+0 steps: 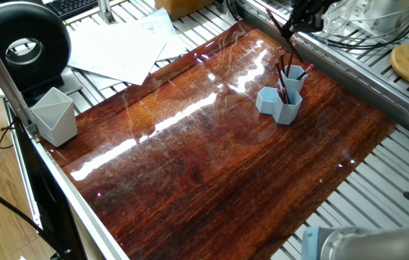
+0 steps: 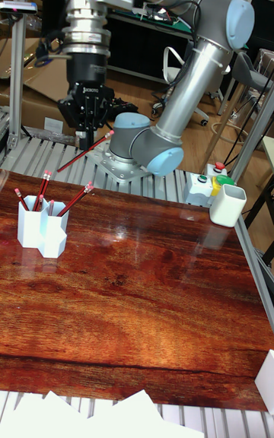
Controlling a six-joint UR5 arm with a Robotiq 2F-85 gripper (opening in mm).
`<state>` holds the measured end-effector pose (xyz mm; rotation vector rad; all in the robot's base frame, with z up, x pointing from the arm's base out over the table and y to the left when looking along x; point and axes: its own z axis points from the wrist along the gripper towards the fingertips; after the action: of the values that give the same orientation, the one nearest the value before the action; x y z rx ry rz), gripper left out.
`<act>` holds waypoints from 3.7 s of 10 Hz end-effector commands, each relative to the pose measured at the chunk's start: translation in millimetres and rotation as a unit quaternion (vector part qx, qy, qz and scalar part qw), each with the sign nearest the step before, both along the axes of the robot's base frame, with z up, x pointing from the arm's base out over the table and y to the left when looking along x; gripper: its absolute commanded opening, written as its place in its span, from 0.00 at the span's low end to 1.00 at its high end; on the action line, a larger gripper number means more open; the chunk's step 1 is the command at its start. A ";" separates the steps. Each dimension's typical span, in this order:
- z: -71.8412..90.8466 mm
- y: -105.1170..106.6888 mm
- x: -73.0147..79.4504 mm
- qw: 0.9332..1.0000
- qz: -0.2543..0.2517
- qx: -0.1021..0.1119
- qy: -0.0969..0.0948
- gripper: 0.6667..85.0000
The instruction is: Put the pen into the pen holder
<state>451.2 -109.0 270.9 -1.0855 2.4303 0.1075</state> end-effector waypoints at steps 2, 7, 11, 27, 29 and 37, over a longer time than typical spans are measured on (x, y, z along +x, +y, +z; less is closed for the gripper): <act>-8.8 -5.5 -4.1 0.998 0.004 0.041 -0.039 0.00; -32.4 -3.3 -5.0 0.997 0.004 0.047 -0.057 0.00; -48.0 -8.0 -2.7 0.996 0.011 0.046 -0.073 0.00; -72.7 -8.5 -0.4 0.992 0.022 0.054 -0.109 0.00; -74.8 -11.8 -1.0 0.993 0.008 0.054 -0.101 0.00; -85.2 -29.6 -5.4 0.993 -0.083 0.063 -0.059 0.00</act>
<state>444.4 -144.1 180.5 -0.8608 2.3630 0.0913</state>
